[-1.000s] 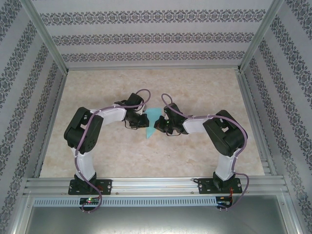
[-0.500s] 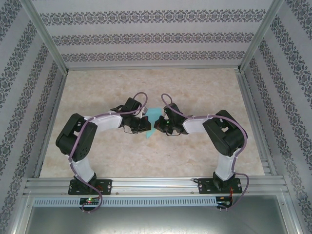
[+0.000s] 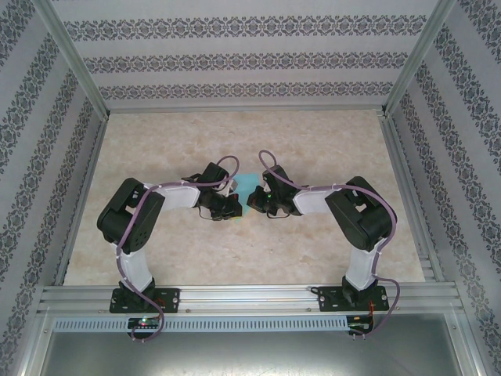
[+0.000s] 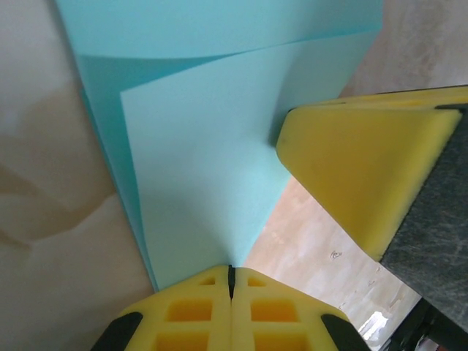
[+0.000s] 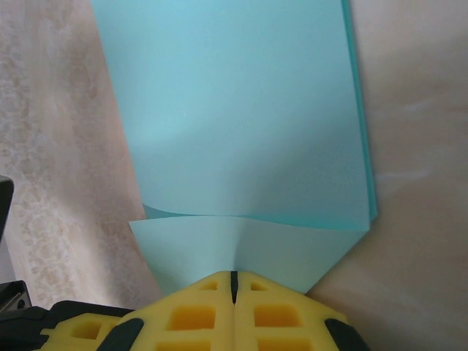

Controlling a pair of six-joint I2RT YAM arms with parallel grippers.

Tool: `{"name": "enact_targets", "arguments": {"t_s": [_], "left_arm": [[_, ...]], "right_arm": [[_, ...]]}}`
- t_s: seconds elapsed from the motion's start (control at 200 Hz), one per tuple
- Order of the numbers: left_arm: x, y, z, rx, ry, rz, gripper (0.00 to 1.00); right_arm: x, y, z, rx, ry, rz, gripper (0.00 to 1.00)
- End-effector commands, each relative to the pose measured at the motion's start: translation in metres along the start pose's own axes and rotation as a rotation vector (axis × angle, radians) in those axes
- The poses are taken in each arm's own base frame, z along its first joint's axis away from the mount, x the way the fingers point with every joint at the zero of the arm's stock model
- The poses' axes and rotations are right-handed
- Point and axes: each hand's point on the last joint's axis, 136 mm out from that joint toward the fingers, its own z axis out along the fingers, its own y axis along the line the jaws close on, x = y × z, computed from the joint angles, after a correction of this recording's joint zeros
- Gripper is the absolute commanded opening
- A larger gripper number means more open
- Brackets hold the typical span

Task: Fold a paper plane with a square sheet of paper (pick it up from the middle)
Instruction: Third fold the triangle at the center of the table.

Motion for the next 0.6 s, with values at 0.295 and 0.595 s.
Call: {"name": "enact_targets", "arguments": {"t_s": [0.295,0.595], "left_arm": [[0.078,0.048,-0.007,-0.145,0.176,-0.003,0.00],[0.043,0.010,-0.036,-0.066,-0.042,0.099,0.00]], "right_arm": [[0.012,-0.048,0.009,0.180,0.030,0.069,0.00],[0.020,-0.055,0.006,0.195,0.027,0.115,0.00]]}}
